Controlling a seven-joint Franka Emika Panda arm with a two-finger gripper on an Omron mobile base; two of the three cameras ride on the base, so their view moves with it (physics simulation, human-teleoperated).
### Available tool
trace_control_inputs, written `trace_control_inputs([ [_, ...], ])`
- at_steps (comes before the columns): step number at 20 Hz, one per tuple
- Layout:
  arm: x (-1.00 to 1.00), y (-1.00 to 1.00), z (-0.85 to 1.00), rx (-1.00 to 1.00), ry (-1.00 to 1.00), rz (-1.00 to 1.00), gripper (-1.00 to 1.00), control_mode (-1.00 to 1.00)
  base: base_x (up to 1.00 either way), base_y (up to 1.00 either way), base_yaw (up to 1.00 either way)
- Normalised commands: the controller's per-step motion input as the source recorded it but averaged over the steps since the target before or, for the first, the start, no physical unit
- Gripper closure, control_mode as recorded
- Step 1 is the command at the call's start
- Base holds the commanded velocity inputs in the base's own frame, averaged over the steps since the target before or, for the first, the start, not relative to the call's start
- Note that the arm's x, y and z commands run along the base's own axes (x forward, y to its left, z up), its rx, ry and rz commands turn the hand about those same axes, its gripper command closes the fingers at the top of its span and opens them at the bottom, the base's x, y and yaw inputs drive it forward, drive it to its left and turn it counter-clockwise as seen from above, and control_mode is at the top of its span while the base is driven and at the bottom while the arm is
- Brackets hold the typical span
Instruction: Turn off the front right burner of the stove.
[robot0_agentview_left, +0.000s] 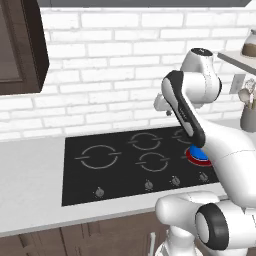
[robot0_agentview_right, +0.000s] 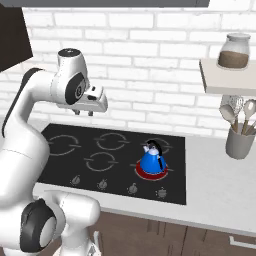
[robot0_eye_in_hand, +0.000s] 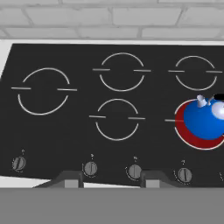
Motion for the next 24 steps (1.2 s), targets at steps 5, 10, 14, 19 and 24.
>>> trace_control_inputs([
  [5,-0.31,-0.50,-0.28,0.06,0.00,-0.04,-1.00,-1.00,0.00,0.00,0.00],
  [10,-0.82,-1.00,-0.47,0.18,0.00,-0.19,-1.00,-1.00,0.00,0.00,0.00],
  [14,-0.80,-1.00,-0.45,0.22,0.00,-0.26,-1.00,-1.00,0.00,0.00,0.00],
  [19,-0.49,-1.00,-0.65,0.21,0.09,-0.38,-1.00,-1.00,0.00,0.00,0.00],
  [24,-0.12,-0.95,-0.62,0.20,0.23,-0.44,-1.00,-1.00,0.00,0.00,0.00],
])
